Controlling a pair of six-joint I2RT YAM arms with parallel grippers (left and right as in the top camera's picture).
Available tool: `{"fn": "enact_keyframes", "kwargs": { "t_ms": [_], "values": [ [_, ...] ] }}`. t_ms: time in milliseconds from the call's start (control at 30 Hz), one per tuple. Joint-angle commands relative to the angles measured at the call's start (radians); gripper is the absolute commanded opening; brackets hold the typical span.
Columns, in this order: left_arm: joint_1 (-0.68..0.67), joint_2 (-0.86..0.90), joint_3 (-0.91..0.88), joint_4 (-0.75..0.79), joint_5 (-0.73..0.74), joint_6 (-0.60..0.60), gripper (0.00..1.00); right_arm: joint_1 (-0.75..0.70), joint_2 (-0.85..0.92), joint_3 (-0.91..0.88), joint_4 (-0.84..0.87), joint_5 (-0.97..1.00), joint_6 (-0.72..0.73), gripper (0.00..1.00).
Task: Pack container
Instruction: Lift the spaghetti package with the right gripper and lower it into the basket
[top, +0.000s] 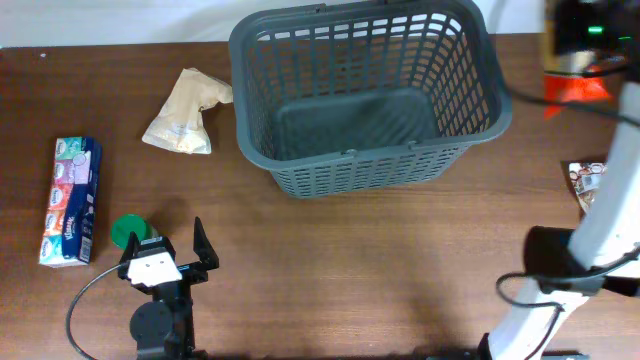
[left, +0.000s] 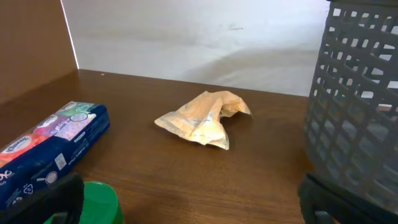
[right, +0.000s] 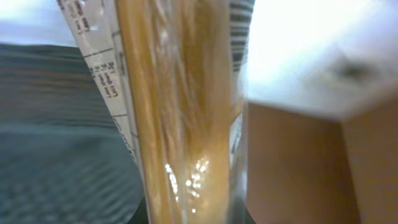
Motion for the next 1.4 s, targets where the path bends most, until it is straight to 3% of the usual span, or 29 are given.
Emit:
{"fn": "enact_keyframes", "kwargs": {
  "t_ms": [0, 200, 367, 767, 1167, 1367],
  "values": [
    [0.004, -0.008, -0.010, 0.003, -0.011, -0.010, 0.99, 0.183, -0.045, 0.050, 0.050, -0.021, -0.178, 0.04],
    [0.004, -0.008, -0.010, 0.003, -0.011, -0.010, 0.99, 0.384, -0.042, 0.050, 0.080, -0.021, -0.375, 0.04],
    [0.004, -0.008, -0.010, 0.003, -0.011, -0.010, 0.99, 0.461, -0.041, 0.041, 0.053, -0.038, -0.489, 0.04],
    [0.004, -0.008, -0.010, 0.003, -0.011, -0.010, 0.99, 0.465, 0.053, -0.020, -0.059, -0.112, -0.584, 0.04],
    [0.004, -0.008, -0.010, 0.003, -0.011, -0.010, 0.99, 0.449, 0.206, -0.232, -0.058, -0.121, -0.584, 0.04],
    [0.004, -0.008, -0.010, 0.003, -0.011, -0.010, 0.99, 0.391, 0.219, -0.372, -0.050, -0.220, -0.585, 0.04]
  ]
}}
